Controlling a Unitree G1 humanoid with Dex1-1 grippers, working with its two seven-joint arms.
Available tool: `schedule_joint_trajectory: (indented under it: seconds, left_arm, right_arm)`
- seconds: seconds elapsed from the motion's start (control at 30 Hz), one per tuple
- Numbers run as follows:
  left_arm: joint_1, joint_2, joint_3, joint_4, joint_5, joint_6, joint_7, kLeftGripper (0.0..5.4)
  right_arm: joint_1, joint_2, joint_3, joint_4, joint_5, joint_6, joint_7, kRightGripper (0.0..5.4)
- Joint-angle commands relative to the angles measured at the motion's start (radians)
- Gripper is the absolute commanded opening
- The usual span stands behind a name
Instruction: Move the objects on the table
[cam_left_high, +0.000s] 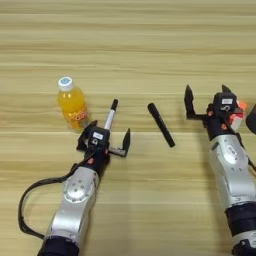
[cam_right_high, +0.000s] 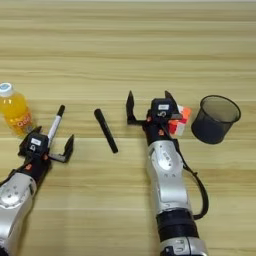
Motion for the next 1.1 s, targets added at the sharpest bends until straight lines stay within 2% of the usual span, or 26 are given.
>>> schedule_joint_trajectory:
  seconds: [0.03, 0.23, 0.5, 0.8, 1.1]
  left_arm:
    - [0.026, -0.006, 0.002, 0.070, -0.008, 0.071, -0.008, 5.38]
    - [0.020, -0.018, 0.000, 0.097, -0.025, 0.114, -0.032, 5.38]
    - [0.023, -0.019, -0.005, 0.091, -0.015, 0.125, -0.030, 5.38]
    - [0.019, -0.019, -0.004, 0.099, -0.011, 0.121, -0.029, 4.64]
    - [0.015, -0.025, -0.002, 0.098, -0.018, 0.126, -0.030, 3.66]
  right_arm:
    - [0.002, 0.002, 0.000, -0.017, 0.005, 0.010, -0.010, 5.40]
    - [0.001, 0.003, 0.001, -0.018, 0.005, 0.011, -0.010, 5.40]
    - [0.000, 0.005, 0.001, -0.018, 0.004, 0.011, -0.011, 5.40]
    - [-0.006, 0.006, -0.001, -0.011, 0.004, 0.009, -0.013, 5.40]
    - [-0.011, 0.003, 0.000, -0.007, 0.006, 0.008, -0.016, 5.40]
